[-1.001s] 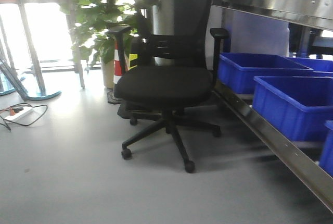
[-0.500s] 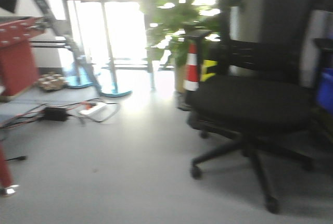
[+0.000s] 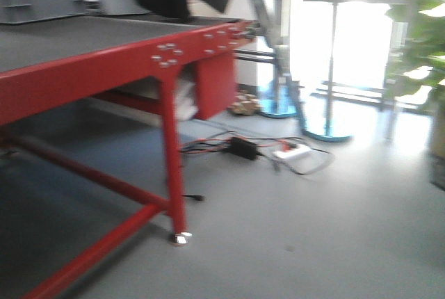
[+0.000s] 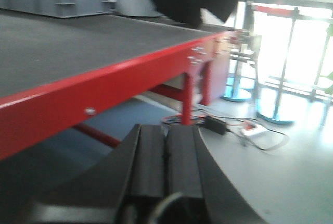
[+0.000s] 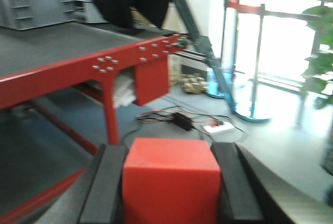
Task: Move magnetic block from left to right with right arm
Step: 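Drive the base past the chairs to the second table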
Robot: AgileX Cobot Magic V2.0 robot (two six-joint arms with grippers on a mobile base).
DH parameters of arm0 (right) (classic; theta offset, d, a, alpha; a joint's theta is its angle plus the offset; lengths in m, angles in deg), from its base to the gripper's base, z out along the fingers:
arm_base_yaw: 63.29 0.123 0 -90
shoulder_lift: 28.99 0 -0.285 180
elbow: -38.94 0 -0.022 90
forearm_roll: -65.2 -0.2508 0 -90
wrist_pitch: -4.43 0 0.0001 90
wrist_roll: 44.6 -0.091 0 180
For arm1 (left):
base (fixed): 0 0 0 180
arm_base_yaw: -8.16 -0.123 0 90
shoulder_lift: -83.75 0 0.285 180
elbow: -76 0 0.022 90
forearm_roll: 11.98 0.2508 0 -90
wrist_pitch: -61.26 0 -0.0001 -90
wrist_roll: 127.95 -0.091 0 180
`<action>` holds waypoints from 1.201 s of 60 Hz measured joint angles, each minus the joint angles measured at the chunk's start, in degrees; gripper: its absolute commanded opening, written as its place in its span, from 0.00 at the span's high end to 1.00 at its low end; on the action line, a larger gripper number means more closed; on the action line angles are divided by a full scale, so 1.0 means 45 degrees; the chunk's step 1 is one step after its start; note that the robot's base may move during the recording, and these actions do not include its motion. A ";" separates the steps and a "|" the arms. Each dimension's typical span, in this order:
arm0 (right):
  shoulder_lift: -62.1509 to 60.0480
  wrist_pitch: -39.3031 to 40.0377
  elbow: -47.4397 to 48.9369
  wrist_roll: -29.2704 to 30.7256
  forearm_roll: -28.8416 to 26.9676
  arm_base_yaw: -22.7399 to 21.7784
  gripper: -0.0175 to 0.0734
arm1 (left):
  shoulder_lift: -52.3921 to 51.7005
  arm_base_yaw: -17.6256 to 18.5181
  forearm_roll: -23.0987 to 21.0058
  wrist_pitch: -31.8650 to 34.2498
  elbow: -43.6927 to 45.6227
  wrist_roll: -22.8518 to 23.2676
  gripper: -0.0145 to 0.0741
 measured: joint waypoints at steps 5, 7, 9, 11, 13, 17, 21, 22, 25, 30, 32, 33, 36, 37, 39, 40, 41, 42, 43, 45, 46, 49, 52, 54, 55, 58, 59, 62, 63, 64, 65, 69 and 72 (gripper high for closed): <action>0.0000 0.0000 0.0000 0.0000 0.0000 0.0000 0.62 | 0.0000 0.0000 0.0000 0.0000 0.0000 0.0000 0.97; 0.0000 0.0000 0.0000 0.0000 0.0000 0.0000 0.62 | 0.0000 0.0000 0.0000 0.0000 0.0000 0.0000 0.97; 0.0000 0.0000 0.0000 0.0000 0.0000 0.0000 0.62 | 0.0000 0.0000 0.0000 0.0000 0.0000 0.0000 0.97; 0.0000 0.0000 0.0000 0.0000 0.0000 0.0000 0.62 | 0.0000 0.0000 0.0000 0.0000 0.0000 0.0000 0.97; 0.0000 0.0000 0.0000 0.0000 0.0000 0.0000 0.62 | 0.0000 0.0000 0.0000 0.0000 0.0000 0.0000 0.97; 0.0000 0.0000 0.0000 0.0000 0.0000 0.0000 0.62 | 0.0000 0.0000 0.0000 0.0000 0.0000 0.0000 0.97; 0.0000 0.0000 0.0000 0.0000 0.0000 0.0000 0.62 | 0.0000 0.0000 0.0000 0.0000 0.0000 0.0000 0.97; 0.0000 0.0000 0.0000 0.0000 0.0000 0.0000 0.62 | 0.0000 0.0000 0.0000 0.0000 0.0000 0.0000 0.97; 0.0000 0.0000 0.0000 0.0000 0.0000 0.0000 0.62 | 0.0000 0.0000 0.0000 0.0000 0.0000 0.0000 0.97; 0.0000 0.0000 0.0000 0.0000 0.0000 0.0000 0.62 | 0.0000 0.0000 0.0000 0.0000 0.0000 0.0000 0.97; 0.0000 0.0000 0.0000 0.0000 0.0000 0.0000 0.62 | 0.0000 0.0000 0.0000 0.0000 0.0000 0.0000 0.97; 0.0000 0.0000 0.0000 0.0000 0.0000 0.0000 0.62 | 0.0000 0.0000 0.0000 0.0000 0.0000 0.0000 0.97; 0.0000 0.0000 0.0000 0.0000 0.0000 0.0000 0.62 | 0.0000 0.0000 0.0000 0.0000 0.0000 0.0000 0.97; 0.0000 0.0000 0.0000 0.0000 0.0000 0.0000 0.62 | 0.0000 0.0000 0.0000 0.0000 0.0000 0.0000 0.97; 0.0000 0.0000 0.0000 0.0000 0.0000 0.0000 0.62 | 0.0000 0.0000 0.0000 0.0000 0.0000 0.0000 0.97; 0.0000 0.0000 0.0000 0.0000 0.0000 0.0000 0.62 | 0.0000 0.0000 0.0000 0.0000 0.0000 0.0000 0.97; 0.0000 0.0000 0.0000 0.0000 0.0000 0.0000 0.62 | 0.0000 0.0000 0.0000 0.0000 0.0000 0.0000 0.97; 0.0000 0.0000 0.0000 0.0000 0.0000 0.0000 0.62 | 0.0000 0.0000 0.0000 0.0000 0.0000 0.0000 0.97; 0.0000 0.0000 0.0000 0.0000 0.0000 0.0000 0.62 | 0.0000 0.0000 0.0000 0.0000 0.0000 0.0000 0.97; 0.0000 0.0000 0.0000 0.0000 0.0000 0.0000 0.62 | 0.0000 0.0000 0.0000 0.0000 0.0000 0.0000 0.97; 0.0000 0.0000 0.0000 0.0000 0.0000 0.0000 0.62 | 0.0000 0.0000 0.0000 0.0000 0.0000 0.0000 0.97; 0.0000 0.0000 0.0000 0.0000 0.0000 0.0000 0.62 | 0.0000 0.0000 0.0000 0.0000 0.0000 0.0000 0.97; 0.0000 0.0000 0.0000 0.0000 0.0000 0.0000 0.62 | 0.0000 0.0000 0.0000 0.0000 0.0000 0.0000 0.97; 0.0000 0.0000 0.0000 0.0000 0.0000 0.0000 0.62 | 0.0000 0.0000 0.0000 0.0000 0.0000 0.0000 0.97; 0.0000 0.0000 0.0000 0.0000 0.0000 0.0000 0.62 | 0.0000 0.0000 0.0000 0.0000 0.0000 0.0000 0.97; 0.0000 0.0000 0.0000 0.0000 0.0000 0.0000 0.62 | 0.0000 0.0000 0.0000 0.0000 0.0000 0.0000 0.97; 0.0000 0.0000 0.0000 0.0000 0.0000 0.0000 0.62 | 0.0000 0.0000 0.0000 0.0000 0.0000 0.0000 0.97; 0.0000 0.0000 0.0000 0.0000 0.0000 0.0000 0.62 | 0.0000 0.0000 0.0000 0.0000 0.0000 0.0000 0.97; 0.0000 0.0000 0.0000 0.0000 0.0000 0.0000 0.62 | 0.0000 0.0000 0.0000 0.0000 0.0000 0.0000 0.97; 0.0000 0.0000 0.0000 0.0000 0.0000 0.0000 0.62 | 0.0000 0.0000 0.0000 0.0000 0.0000 0.0000 0.97; 0.0000 0.0000 0.0000 0.0000 0.0000 0.0000 0.62 | 0.0000 0.0000 0.0000 0.0000 0.0000 0.0000 0.97; 0.0000 0.0000 0.0000 0.0000 0.0000 0.0000 0.62 | 0.0000 0.0000 0.0000 0.0000 0.0000 0.0000 0.97; 0.0000 0.0000 0.0000 0.0000 0.0000 0.0000 0.62 | 0.0000 0.0000 0.0000 0.0000 0.0000 0.0000 0.97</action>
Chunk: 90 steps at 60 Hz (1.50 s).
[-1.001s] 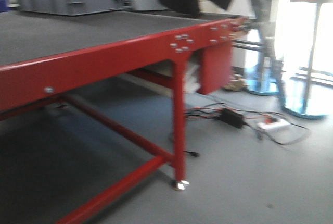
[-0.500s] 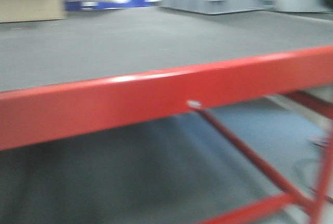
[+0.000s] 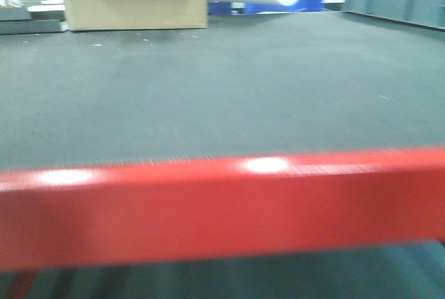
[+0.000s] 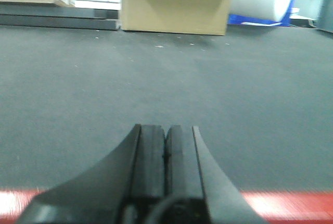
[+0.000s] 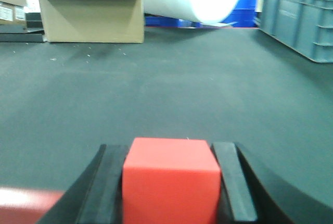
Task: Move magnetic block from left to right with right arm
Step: 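Drive the base past the chairs to the second table, then lower the held red cube toward the second table surface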
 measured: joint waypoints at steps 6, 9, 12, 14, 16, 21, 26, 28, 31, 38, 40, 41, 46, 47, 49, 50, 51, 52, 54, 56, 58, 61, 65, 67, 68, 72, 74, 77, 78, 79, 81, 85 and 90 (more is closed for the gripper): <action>0.0000 0.0000 0.0000 0.0000 0.0000 0.0000 0.62 | 0.0000 0.0000 0.0000 0.0000 0.0000 0.0000 0.97; 0.0000 0.0000 0.0000 0.0000 0.0000 0.0000 0.62 | 0.0000 0.0000 0.0000 0.0000 0.0000 0.0000 0.97; 0.0000 0.0000 0.0000 0.0000 0.0000 0.0000 0.62 | 0.0000 0.0000 0.0000 0.0000 0.0000 0.0000 0.97; 0.0000 0.0000 0.0000 0.0000 0.0000 0.0000 0.62 | 0.0000 0.0000 0.0000 0.0000 0.0000 0.0000 0.97; 0.0000 0.0000 0.0000 0.0000 0.0000 0.0000 0.62 | 0.0000 0.0000 0.0000 0.0000 0.0000 0.0000 0.97; 0.0000 0.0000 0.0000 0.0000 0.0000 0.0000 0.62 | 0.0000 0.0000 0.0000 0.0000 0.0000 0.0000 0.97; 0.0000 0.0000 0.0000 0.0000 0.0000 0.0000 0.62 | 0.0000 0.0000 0.0000 0.0000 0.0000 0.0000 0.97; 0.0000 0.0000 0.0000 0.0000 0.0000 0.0000 0.62 | 0.0000 0.0000 0.0000 0.0000 0.0000 0.0000 0.97; 0.0000 0.0000 0.0000 0.0000 0.0000 0.0000 0.62 | 0.0000 0.0000 0.0000 0.0000 0.0000 0.0000 0.97; 0.0000 0.0000 0.0000 0.0000 0.0000 0.0000 0.62 | 0.0000 0.0000 0.0000 0.0000 0.0000 0.0000 0.97; 0.0000 0.0000 0.0000 0.0000 0.0000 0.0000 0.62 | 0.0000 0.0000 0.0000 0.0000 0.0000 0.0000 0.97; 0.0000 0.0000 0.0000 0.0000 0.0000 0.0000 0.62 | 0.0000 0.0000 0.0000 0.0000 0.0000 0.0000 0.97; 0.0000 0.0000 0.0000 0.0000 0.0000 0.0000 0.62 | 0.0000 0.0000 0.0000 0.0000 0.0000 0.0000 0.97; 0.0000 0.0000 0.0000 0.0000 0.0000 0.0000 0.62 | 0.0000 0.0000 0.0000 0.0000 0.0000 0.0000 0.97; 0.0000 0.0000 0.0000 0.0000 0.0000 0.0000 0.62 | 0.0000 0.0000 0.0000 0.0000 0.0000 0.0000 0.97; 0.0000 0.0000 0.0000 0.0000 0.0000 0.0000 0.62 | 0.0000 0.0000 0.0000 0.0000 0.0000 0.0000 0.97; 0.0000 0.0000 0.0000 0.0000 0.0000 0.0000 0.62 | 0.0000 0.0000 0.0000 0.0000 0.0000 0.0000 0.97; 0.0000 0.0000 0.0000 0.0000 0.0000 0.0000 0.62 | 0.0000 0.0000 0.0000 0.0000 0.0000 0.0000 0.97; 0.0000 0.0000 0.0000 0.0000 0.0000 0.0000 0.62 | 0.0000 0.0000 0.0000 0.0000 0.0000 0.0000 0.97; 0.0000 0.0000 0.0000 0.0000 0.0000 0.0000 0.62 | 0.0000 0.0000 0.0000 0.0000 0.0000 0.0000 0.97; 0.0000 0.0000 0.0000 0.0000 0.0000 0.0000 0.62 | 0.0000 0.0000 0.0000 0.0000 0.0000 0.0000 0.97; 0.0000 0.0000 0.0000 0.0000 0.0000 0.0000 0.62 | 0.0000 0.0000 0.0000 0.0000 0.0000 0.0000 0.97; 0.0000 0.0000 0.0000 0.0000 0.0000 0.0000 0.62 | 0.0000 0.0000 0.0000 0.0000 0.0000 0.0000 0.97; 0.0000 0.0000 0.0000 0.0000 0.0000 0.0000 0.62 | 0.0000 0.0000 0.0000 0.0000 0.0000 0.0000 0.97; 0.0000 0.0000 0.0000 0.0000 0.0000 0.0000 0.62 | 0.0000 0.0000 0.0000 0.0000 0.0000 0.0000 0.97; 0.0000 0.0000 0.0000 0.0000 0.0000 0.0000 0.62 | 0.0000 0.0000 0.0000 0.0000 0.0000 0.0000 0.97; 0.0000 0.0000 0.0000 0.0000 0.0000 0.0000 0.62 | 0.0000 0.0000 0.0000 0.0000 0.0000 0.0000 0.97; 0.0000 0.0000 0.0000 0.0000 0.0000 0.0000 0.62 | 0.0000 0.0000 0.0000 0.0000 0.0000 0.0000 0.97; 0.0000 0.0000 0.0000 0.0000 0.0000 0.0000 0.62 | 0.0000 0.0000 0.0000 0.0000 0.0000 0.0000 0.97; 0.0000 0.0000 0.0000 0.0000 0.0000 0.0000 0.62 | 0.0000 0.0000 0.0000 0.0000 0.0000 0.0000 0.97; 0.0000 0.0000 0.0000 0.0000 0.0000 0.0000 0.62 | 0.0000 0.0000 0.0000 0.0000 0.0000 0.0000 0.97; 0.0000 0.0000 0.0000 0.0000 0.0000 0.0000 0.62 | 0.0000 0.0000 0.0000 0.0000 0.0000 0.0000 0.97; 0.0000 0.0000 0.0000 0.0000 0.0000 0.0000 0.62 | 0.0000 0.0000 0.0000 0.0000 0.0000 0.0000 0.97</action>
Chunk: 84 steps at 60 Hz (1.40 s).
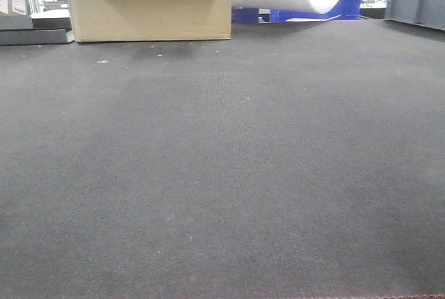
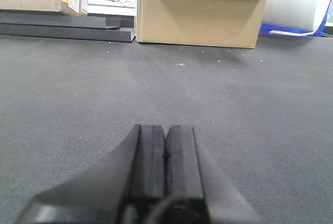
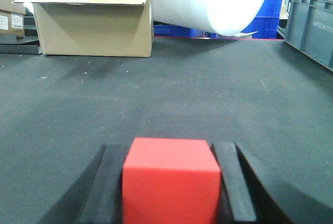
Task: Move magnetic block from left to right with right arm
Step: 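Lower the held red cube toward the second table surface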
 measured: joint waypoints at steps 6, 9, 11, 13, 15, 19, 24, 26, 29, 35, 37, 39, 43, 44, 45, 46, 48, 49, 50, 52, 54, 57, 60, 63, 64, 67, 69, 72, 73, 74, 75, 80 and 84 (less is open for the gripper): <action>0.0000 0.0000 0.0000 0.0000 0.0000 0.0000 0.62 | 0.0000 0.0000 0.0000 0.0000 0.0000 0.0000 0.97; 0.0000 0.0027 0.0000 0.0000 0.0000 0.0000 0.62 | 0.0000 0.0000 0.0000 0.0000 0.0000 0.0000 0.97; 0.0000 0.0058 0.0000 0.0000 0.0000 0.0000 0.62 | 0.0000 0.0000 0.0000 0.0000 0.0000 0.0000 0.97; 0.0000 0.0138 0.0000 0.0000 0.0000 0.0000 0.62 | 0.0000 0.0000 0.0000 0.0000 0.0000 0.0000 0.97; 0.0000 0.0221 0.0000 0.0000 0.0000 0.0000 0.62 | 0.0000 0.0000 0.0000 0.0000 0.0000 0.0000 0.97; 0.0000 0.0441 0.0000 0.0000 0.0000 0.0000 0.62 | 0.0000 0.0000 0.0000 0.0000 0.0000 0.0000 0.97; 0.0462 0.0638 0.0116 0.0000 0.0000 0.0000 0.62 | 0.0000 0.0000 0.0000 0.0000 0.0000 0.0000 0.97; 0.0769 0.0668 0.0237 0.0064 -0.0058 0.0000 0.62 | 0.0000 0.0000 0.0000 0.0000 0.0000 0.0000 0.97; 0.1560 0.0689 0.0558 0.0377 -0.0209 0.0000 0.62 | 0.0000 0.0000 0.0000 0.0000 0.0000 0.0000 0.97; 0.3368 0.0838 0.1443 0.1489 -0.0926 0.0000 0.62 | 0.0000 0.0000 0.0000 0.0000 0.0000 0.0000 0.97; 0.4081 0.0870 0.1795 0.2035 -0.1351 0.0025 0.62 | 0.0000 0.0000 0.0000 0.0000 0.0000 0.0000 0.97; 0.4793 0.0892 0.2085 0.2605 -0.1825 0.0050 0.62 | 0.0000 0.0000 0.0000 0.0000 0.0000 0.0000 0.97; 0.6195 0.0892 0.2808 0.3710 -0.2874 0.0299 0.62 | 0.0000 0.0000 0.0000 0.0000 0.0000 0.0000 0.97; 0.6463 0.0892 0.2947 0.3892 -0.3081 0.0373 0.62 | 0.0000 0.0000 0.0000 0.0000 0.0000 0.0000 0.97; 0.6728 0.0892 0.3081 0.4093 -0.3282 0.0454 0.62 | 0.0000 0.0000 0.0000 0.0000 0.0000 0.0000 0.97; 0.7114 0.0892 0.3285 0.4374 -0.3577 0.0597 0.62 | 0.0000 0.0000 0.0000 0.0000 0.0000 0.0000 0.97; 0.7625 0.0892 0.3549 0.4709 -0.3921 0.0818 0.62 | 0.0000 0.0000 0.0000 0.0000 0.0000 0.0000 0.97; 0.8001 0.0892 0.3745 0.4938 -0.4129 0.1004 0.62 | 0.0000 0.0000 0.0000 0.0000 0.0000 0.0000 0.97; 0.8245 0.0892 0.3876 0.5075 -0.4250 0.1136 0.62 | 0.0000 0.0000 0.0000 0.0000 0.0000 0.0000 0.97; 0.8851 0.0892 0.4190 0.5343 -0.4464 0.1484 0.62 | 0.0000 0.0000 0.0000 0.0000 0.0000 0.0000 0.97; 0.9326 0.0892 0.4504 0.5497 -0.4583 0.1835 0.62 | 0.0000 0.0000 0.0000 0.0000 0.0000 0.0000 0.97; 1.0174 0.0868 0.4942 0.5683 -0.4717 0.2303 0.62 | 0.0000 0.0000 0.0000 0.0000 0.0000 0.0000 0.97; 1.1163 0.0767 0.5369 0.5756 -0.4801 0.2712 0.62 | 0.0000 0.0000 0.0000 0.0000 0.0000 0.0000 0.97; 1.2199 0.0647 0.5840 0.5790 -0.4814 0.3083 0.62 | 0.0000 0.0000 0.0000 0.0000 0.0000 0.0000 0.97; 1.2462 0.0583 0.5959 0.5790 -0.4814 0.3160 0.62 | 0.0000 0.0000 0.0000 0.0000 0.0000 0.0000 0.97; 1.3378 0.0365 0.6389 0.5822 -0.4814 0.3385 0.62 | 0.0000 0.0000 0.0000 0.0000 0.0000 0.0000 0.97; 1.4029 0.0186 0.6710 0.5822 -0.4835 0.3509 0.62 | 0.0000 0.0000 0.0000 0.0000 0.0000 0.0000 0.97; 1.4935 -0.0151 0.7187 0.5822 -0.4860 0.3619 0.62 | 0.0000 0.0000 0.0000 0.0000 0.0000 0.0000 0.97; 1.5188 -0.0244 0.7323 0.5822 -0.4860 0.3646 0.62 | 0.0000 0.0000 0.0000 0.0000 0.0000 0.0000 0.97; 1.5564 -0.0366 0.7531 0.5822 -0.4888 0.3677 0.62 | 0.0000 0.0000 0.0000 0.0000 0.0000 0.0000 0.97; 1.5810 -0.0443 0.7671 0.5822 -0.4918 0.3677 0.62 | 0.0000 0.0000 0.0000 0.0000 0.0000 0.0000 0.97; 1.7110 -0.0855 0.8448 0.5831 -0.5082 0.3683 0.62 | 0.0000 0.0000 0.0000 0.0000 0.0000 0.0000 0.97; 1.8081 -0.1051 0.9013 0.5831 -0.5212 0.3683 0.62 | 0.0000 0.0000 0.0000 0.0000 0.0000 0.0000 0.97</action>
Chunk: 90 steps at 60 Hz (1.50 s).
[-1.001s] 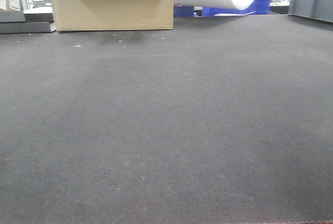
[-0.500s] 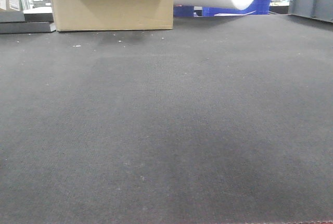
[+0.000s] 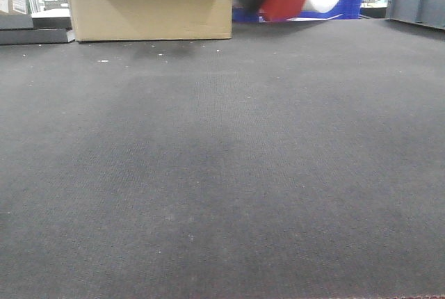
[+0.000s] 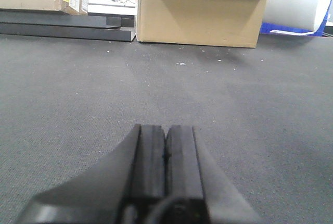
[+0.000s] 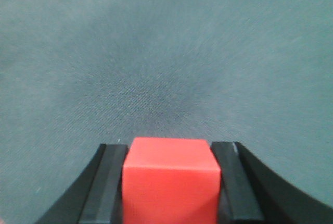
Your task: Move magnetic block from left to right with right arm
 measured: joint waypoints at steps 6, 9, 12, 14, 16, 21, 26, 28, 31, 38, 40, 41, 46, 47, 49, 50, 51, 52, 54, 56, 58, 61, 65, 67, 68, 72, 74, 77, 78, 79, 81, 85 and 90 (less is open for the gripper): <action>0.1414 -0.0119 0.0781 0.0000 -0.0055 0.0000 0.62 | 0.0000 0.0000 0.0000 0.0000 0.0000 0.0000 0.97; 0.1986 -0.0119 0.1047 0.0000 -0.0055 0.0000 0.62 | 0.0000 0.0000 0.0000 0.0000 0.0000 0.0000 0.97; 0.2518 -0.0119 0.1314 0.0000 -0.0064 0.0000 0.62 | 0.0000 0.0000 0.0000 0.0000 0.0000 0.0000 0.97; 0.2875 -0.0119 0.1436 0.0000 -0.0064 0.0000 0.62 | 0.0000 0.0000 0.0000 0.0000 0.0000 0.0000 0.97; 0.3142 -0.0119 0.1545 0.0000 -0.0064 0.0000 0.62 | 0.0000 0.0000 0.0000 0.0000 0.0000 0.0000 0.97; 0.3812 -0.0070 0.1758 0.0000 -0.0084 0.0000 0.62 | 0.0000 0.0000 0.0000 0.0000 0.0000 0.0000 0.97; 0.4425 0.0044 0.1838 0.0000 -0.0084 0.0000 0.62 | 0.0000 0.0000 0.0000 0.0000 0.0000 0.0000 0.97; 0.4606 0.0074 0.1838 0.0000 -0.0084 0.0000 0.62 | 0.0000 0.0000 0.0000 0.0000 0.0000 0.0000 0.97; 0.4889 0.0100 0.1838 0.0000 -0.0084 0.0000 0.62 | 0.0000 0.0000 0.0000 0.0000 0.0000 0.0000 0.97; 0.5384 0.0120 0.1838 -0.0022 -0.0084 0.0000 0.61 | 0.0000 0.0000 0.0000 0.0000 0.0000 0.0000 0.97; 0.5499 0.0120 0.1838 -0.0022 -0.0084 0.0000 0.59 | 0.0000 0.0000 0.0000 0.0000 0.0000 0.0000 0.97; 0.5529 0.0120 0.1838 -0.0022 -0.0084 0.0000 0.58 | 0.0000 0.0000 0.0000 0.0000 0.0000 0.0000 0.97; 0.5590 0.0153 0.1838 -0.0022 -0.0092 0.0000 0.44 | 0.0000 0.0000 0.0000 0.0000 0.0000 0.0000 0.97; 0.5590 0.0151 0.1838 -0.0022 -0.0092 0.0000 0.41 | 0.0000 0.0000 0.0000 0.0000 0.0000 0.0000 0.97; 0.5590 0.0151 0.1838 -0.0022 -0.0112 0.0000 0.33 | 0.0000 0.0000 0.0000 0.0000 0.0000 0.0000 0.97; 0.5590 0.0151 0.1860 -0.0022 -0.0112 0.0000 0.27 | 0.0000 0.0000 0.0000 0.0000 0.0000 0.0000 0.97; 0.5590 0.0151 0.1858 -0.0022 -0.0112 0.0000 0.23 | 0.0000 0.0000 0.0000 0.0000 0.0000 0.0000 0.97; 0.5590 0.0151 0.1858 -0.0022 -0.0112 0.0000 0.19 | 0.0000 0.0000 0.0000 0.0000 0.0000 0.0000 0.97; 0.5590 0.0157 0.1858 -0.0022 -0.0112 0.0000 0.12 | 0.0000 0.0000 0.0000 0.0000 0.0000 0.0000 0.97; 0.5590 0.0157 0.1858 -0.0022 -0.0112 0.0000 0.10 | 0.0000 0.0000 0.0000 0.0000 0.0000 0.0000 0.97; 0.5590 0.0157 0.1858 -0.0022 -0.0112 0.0000 0.11 | 0.0000 0.0000 0.0000 0.0000 0.0000 0.0000 0.97; 0.5590 0.0157 0.1858 -0.0022 -0.0112 0.0000 0.11 | 0.0000 0.0000 0.0000 0.0000 0.0000 0.0000 0.97; 0.5514 0.0157 0.1858 -0.0022 -0.0112 0.0000 0.11 | 0.0000 0.0000 0.0000 0.0000 0.0000 0.0000 0.97; 0.5405 0.0157 0.1858 -0.0045 -0.0112 0.0000 0.11 | 0.0000 0.0000 0.0000 0.0000 0.0000 0.0000 0.97; 0.5347 0.0157 0.1858 -0.0045 -0.0112 0.0000 0.11 | 0.0000 0.0000 0.0000 0.0000 0.0000 0.0000 0.97; 0.4975 0.0157 0.1858 -0.0045 -0.0112 0.0000 0.12 | 0.0000 0.0000 0.0000 0.0000 0.0000 0.0000 0.97; 0.4750 0.0134 0.1858 -0.0045 -0.0121 0.0000 0.13 | 0.0000 0.0000 0.0000 0.0000 0.0000 0.0000 0.97; 0.4208 0.0046 0.1858 -0.0045 -0.0152 0.0000 0.20 | 0.0000 0.0000 0.0000 0.0000 0.0000 0.0000 0.97; 0.4056 -0.0018 0.1858 -0.0045 -0.0175 0.0000 0.22 | 0.0000 0.0000 0.0000 0.0000 0.0000 0.0000 0.97; 0.3821 -0.0062 0.1858 -0.0045 -0.0209 -0.0026 0.25 | 0.0000 0.0000 0.0000 0.0000 0.0000 0.0000 0.97; 0.3396 -0.0162 0.1858 -0.0045 -0.0297 -0.0027 0.32 | 0.0000 0.0000 0.0000 0.0000 0.0000 0.0000 0.97; 0.2646 -0.0263 0.1727 -0.0045 -0.0420 -0.0119 0.47 | 0.0000 0.0000 0.0000 0.0000 0.0000 0.0000 0.97; 0.1498 -0.0311 0.1323 -0.0045 -0.0499 -0.0219 0.62 | 0.0000 0.0000 0.0000 0.0000 0.0000 0.0000 0.97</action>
